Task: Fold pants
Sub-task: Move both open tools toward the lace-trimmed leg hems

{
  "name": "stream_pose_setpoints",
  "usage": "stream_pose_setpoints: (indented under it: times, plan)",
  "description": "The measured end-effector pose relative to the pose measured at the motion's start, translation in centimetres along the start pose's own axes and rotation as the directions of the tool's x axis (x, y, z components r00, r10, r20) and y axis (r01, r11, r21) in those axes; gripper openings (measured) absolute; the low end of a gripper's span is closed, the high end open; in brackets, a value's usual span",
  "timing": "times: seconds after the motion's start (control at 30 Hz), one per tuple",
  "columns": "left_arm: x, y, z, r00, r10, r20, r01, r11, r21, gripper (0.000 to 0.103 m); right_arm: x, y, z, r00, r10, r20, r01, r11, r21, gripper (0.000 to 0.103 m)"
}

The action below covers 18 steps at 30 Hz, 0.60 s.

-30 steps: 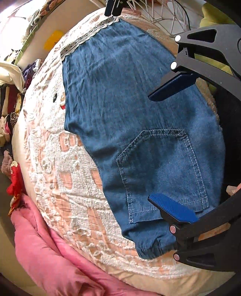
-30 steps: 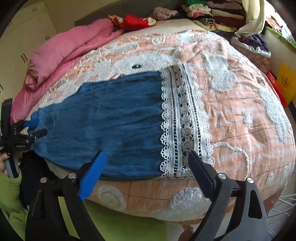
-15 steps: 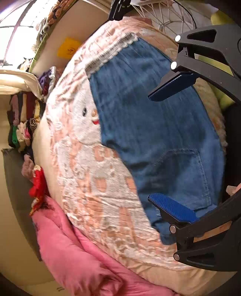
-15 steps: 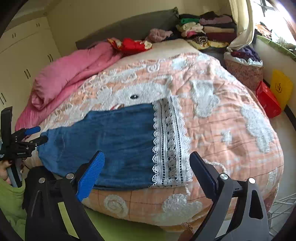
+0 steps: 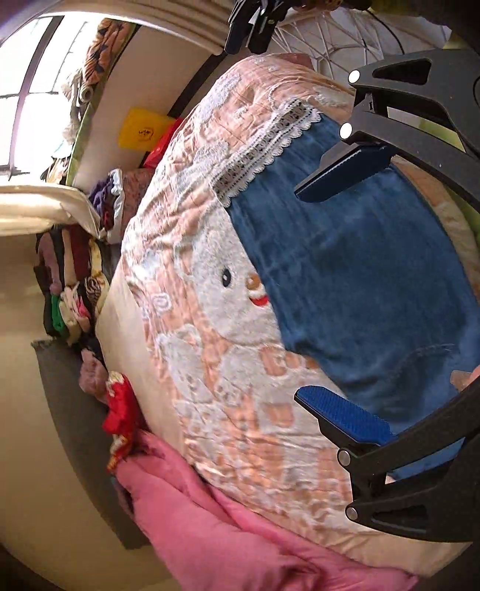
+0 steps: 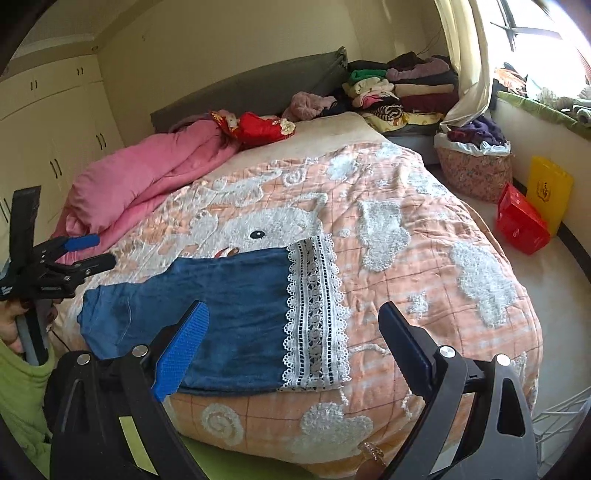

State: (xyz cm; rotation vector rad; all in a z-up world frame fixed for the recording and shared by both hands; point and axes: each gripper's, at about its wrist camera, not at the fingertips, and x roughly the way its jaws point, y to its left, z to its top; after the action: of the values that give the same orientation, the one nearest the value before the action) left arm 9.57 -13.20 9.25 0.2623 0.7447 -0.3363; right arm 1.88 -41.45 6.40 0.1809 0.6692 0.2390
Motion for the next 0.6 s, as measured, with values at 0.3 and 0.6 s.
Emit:
stream_pose_setpoints:
  times: [0.3, 0.6]
  plan:
    - [4.6, -3.0, 2.4, 0.999, -0.031, -0.038, 0.034, 0.995, 0.093, 0.093, 1.7, -1.5, -1.5, 0.999, 0.007, -0.036, -0.005, 0.999, 0.040, 0.092]
    - [9.0, -4.3, 4.2, 0.991, -0.109, -0.072, 0.116, 0.988, 0.099, 0.093, 5.4, -1.9, -2.9, 0.993, 0.041, -0.112, -0.034, 0.997, 0.064, 0.092]
